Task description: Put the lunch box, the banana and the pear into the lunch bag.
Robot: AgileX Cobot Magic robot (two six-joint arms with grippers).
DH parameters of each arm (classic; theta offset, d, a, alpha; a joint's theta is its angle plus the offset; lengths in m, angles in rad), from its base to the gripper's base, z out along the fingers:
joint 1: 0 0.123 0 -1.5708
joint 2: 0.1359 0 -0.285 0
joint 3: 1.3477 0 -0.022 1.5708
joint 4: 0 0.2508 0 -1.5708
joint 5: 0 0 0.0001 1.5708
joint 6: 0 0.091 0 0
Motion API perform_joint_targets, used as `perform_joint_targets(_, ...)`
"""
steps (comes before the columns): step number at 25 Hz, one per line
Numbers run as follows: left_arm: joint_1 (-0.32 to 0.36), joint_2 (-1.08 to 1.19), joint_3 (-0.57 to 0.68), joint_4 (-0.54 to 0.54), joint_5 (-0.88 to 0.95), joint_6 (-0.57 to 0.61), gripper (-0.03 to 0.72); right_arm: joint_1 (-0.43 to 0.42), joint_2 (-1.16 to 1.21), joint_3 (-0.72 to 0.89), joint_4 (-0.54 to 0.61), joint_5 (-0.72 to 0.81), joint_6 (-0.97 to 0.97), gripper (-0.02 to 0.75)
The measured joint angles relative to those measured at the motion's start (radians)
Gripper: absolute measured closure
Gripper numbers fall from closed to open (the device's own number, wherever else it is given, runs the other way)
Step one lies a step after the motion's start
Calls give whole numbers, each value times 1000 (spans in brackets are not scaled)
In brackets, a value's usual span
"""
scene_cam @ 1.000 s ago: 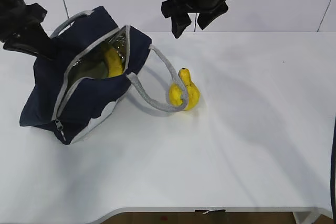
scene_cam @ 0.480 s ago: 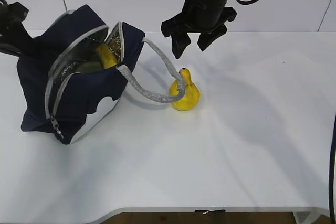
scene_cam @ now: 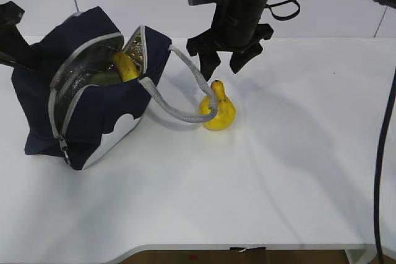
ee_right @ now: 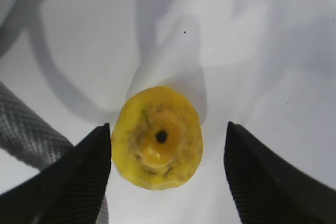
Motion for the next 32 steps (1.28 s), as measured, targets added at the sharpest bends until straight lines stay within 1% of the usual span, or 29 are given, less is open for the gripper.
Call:
perform_joint_targets(20, 2, 0, 0, 2, 7, 0, 678, 0, 64, 16, 4, -4, 0, 215)
perform_joint_targets(23, 2, 0, 0, 2, 11, 0, 678, 0, 78, 17, 17, -6, 0, 244)
perform_joint_targets(28, 2, 0, 0, 4, 15, 0, 678, 0, 78, 17, 24, -6, 0, 345)
perform_joint_targets(32, 2, 0, 0, 4, 15, 0, 678, 0, 78, 17, 24, -8, 0, 400)
